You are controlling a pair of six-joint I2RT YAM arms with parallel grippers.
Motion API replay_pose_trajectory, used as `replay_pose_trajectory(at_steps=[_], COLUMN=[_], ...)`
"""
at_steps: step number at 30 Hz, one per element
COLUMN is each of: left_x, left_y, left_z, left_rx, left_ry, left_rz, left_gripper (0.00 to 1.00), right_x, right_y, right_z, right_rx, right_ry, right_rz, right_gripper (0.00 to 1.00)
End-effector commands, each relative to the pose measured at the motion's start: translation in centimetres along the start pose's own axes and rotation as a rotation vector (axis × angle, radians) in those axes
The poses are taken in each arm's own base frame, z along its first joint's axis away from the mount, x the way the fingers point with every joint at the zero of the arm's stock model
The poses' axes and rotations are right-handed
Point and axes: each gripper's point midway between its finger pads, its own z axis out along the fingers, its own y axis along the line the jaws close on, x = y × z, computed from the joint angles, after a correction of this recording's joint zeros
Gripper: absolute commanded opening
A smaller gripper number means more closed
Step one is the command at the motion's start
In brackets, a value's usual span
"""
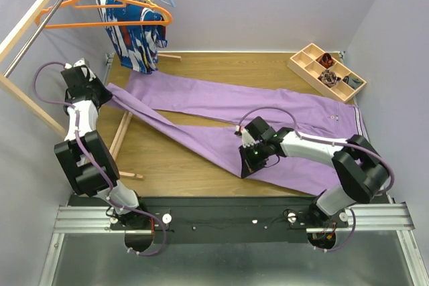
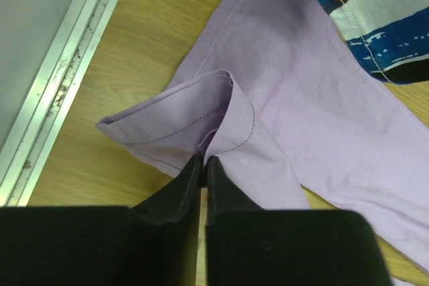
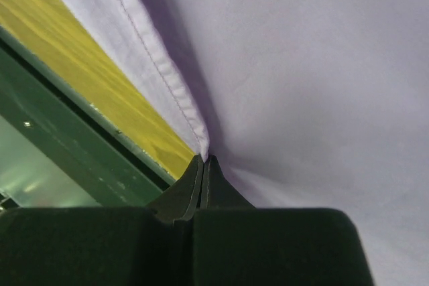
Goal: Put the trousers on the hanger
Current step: Fold the trousers
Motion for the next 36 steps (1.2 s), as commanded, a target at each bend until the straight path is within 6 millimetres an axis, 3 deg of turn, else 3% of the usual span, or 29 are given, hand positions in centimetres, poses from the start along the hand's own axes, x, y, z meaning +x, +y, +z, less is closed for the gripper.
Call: replay_pose_trajectory(at_steps=[1, 6, 10, 14, 16, 20, 23, 26, 30, 34, 36], left_x=[-1.1, -1.3, -1.1, 0.2, 1.6, 3.3, 4.7, 6.8, 9.6, 12.0, 12.0], left_y=[0.2, -0.4, -1.2, -3.4, -5.6, -10.5, -14.3, -17.8, -21.3, -22.5, -22.9], left_z=[-1.1, -2.6, -3.5, -3.1, -2.5, -2.0, -1.8, -1.6, -1.2, 0.6, 1.2], left_rx=[0.008, 0.005, 0.027, 0.078, 0.116, 0.188, 0.254, 0.313, 0.373, 0.386, 0.391], left_ry=[-0.057, -0.081, -0.093, -0.062, -0.034, -0.011, 0.018, 0.060, 0.113, 0.169, 0.172], left_rz=[-0.050, -0.092, -0.077, -0.059, -0.034, 0.027, 0.060, 0.104, 0.144, 0.179, 0.190], left_gripper=[0.33, 0.66, 0.66, 0.66, 0.66, 0.66, 0.66, 0.66, 0.66, 0.66, 0.66], right_x=[1.3, 1.3, 1.4, 0.8, -0.2, -3.1, -5.4, -6.9, -6.5, -5.1, -4.2], right_y=[-0.7, -0.7, -0.6, -0.2, 0.4, 2.2, 2.4, -1.1, -8.4, -13.4, -15.9], right_z=[0.8, 1.3, 1.5, 1.2, 0.6, -1.3, -3.1, -5.0, -8.4, -11.8, -13.5], right_rx=[0.095, 0.124, 0.142, 0.147, 0.141, 0.140, 0.194, 0.343, 0.559, 0.689, 0.737], right_ry=[0.080, 0.107, 0.121, 0.115, 0.086, -0.018, -0.126, -0.230, -0.325, -0.398, -0.431], right_rz=[-0.023, -0.060, -0.086, -0.100, -0.108, -0.096, -0.060, 0.078, 0.355, 0.552, 0.655], right_gripper=[0.01, 0.01, 0.03, 0.22, 0.41, 1.00, 1.00, 1.00, 1.00, 1.00, 1.00])
